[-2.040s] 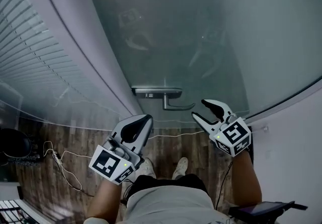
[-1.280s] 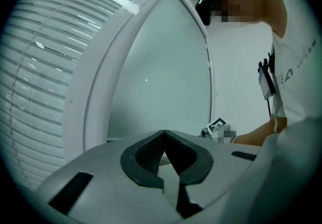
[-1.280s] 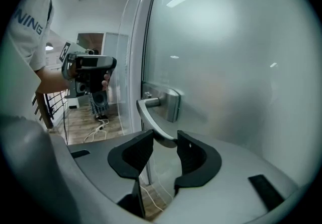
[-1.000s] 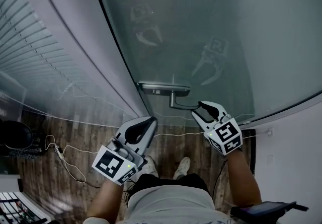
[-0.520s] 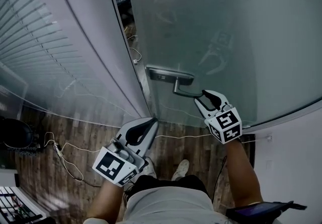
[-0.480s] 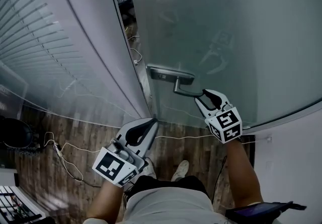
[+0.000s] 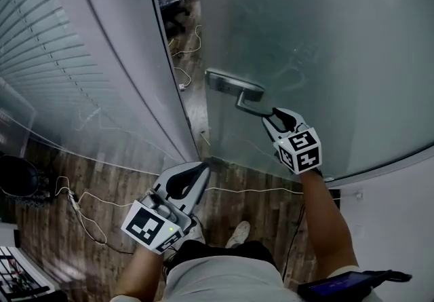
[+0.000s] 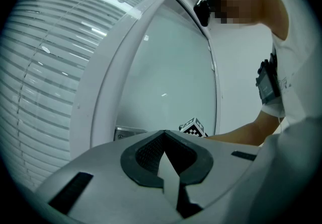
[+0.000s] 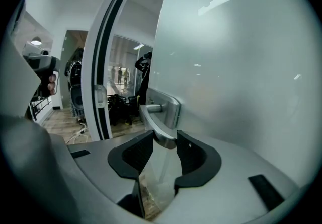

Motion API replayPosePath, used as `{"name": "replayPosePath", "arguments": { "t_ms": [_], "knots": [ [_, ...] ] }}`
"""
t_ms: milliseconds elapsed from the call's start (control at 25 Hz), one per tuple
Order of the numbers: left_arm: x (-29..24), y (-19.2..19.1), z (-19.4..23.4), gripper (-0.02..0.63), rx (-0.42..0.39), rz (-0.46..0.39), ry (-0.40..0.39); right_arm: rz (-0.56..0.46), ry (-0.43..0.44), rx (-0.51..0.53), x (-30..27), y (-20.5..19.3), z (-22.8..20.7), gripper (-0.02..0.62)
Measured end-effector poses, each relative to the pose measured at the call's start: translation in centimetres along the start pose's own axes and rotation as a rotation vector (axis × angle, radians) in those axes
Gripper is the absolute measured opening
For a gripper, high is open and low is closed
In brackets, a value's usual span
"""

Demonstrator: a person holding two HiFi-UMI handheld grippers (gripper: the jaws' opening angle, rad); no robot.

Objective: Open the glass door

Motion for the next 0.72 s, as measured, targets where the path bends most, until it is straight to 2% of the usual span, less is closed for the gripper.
{"name": "replayPosePath", "arguments": {
  "t_ms": [480, 720],
  "knots": [
    [-2.4, -1.6, -0.8, 0.000, -0.014, 0.016, 0.014, -0.008, -0.084, -0.057, -4.6, -1.3, -4.6, 0.146],
    [-0.5, -3.0, -1.5, 0.000, -0.025, 0.006, 0.023, -0.013, -0.139, -0.102, -5.6, -2.2, -4.5, 0.146]
  ]
}}
Point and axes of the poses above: the fingertips, and each gripper's own axes: x backward along the fingers, z to its left, y out of its top, the point moved 7 cm from there along x, backward along the fingers, and after that the axes turned 14 degrees about -y, right-handed, at the moved point
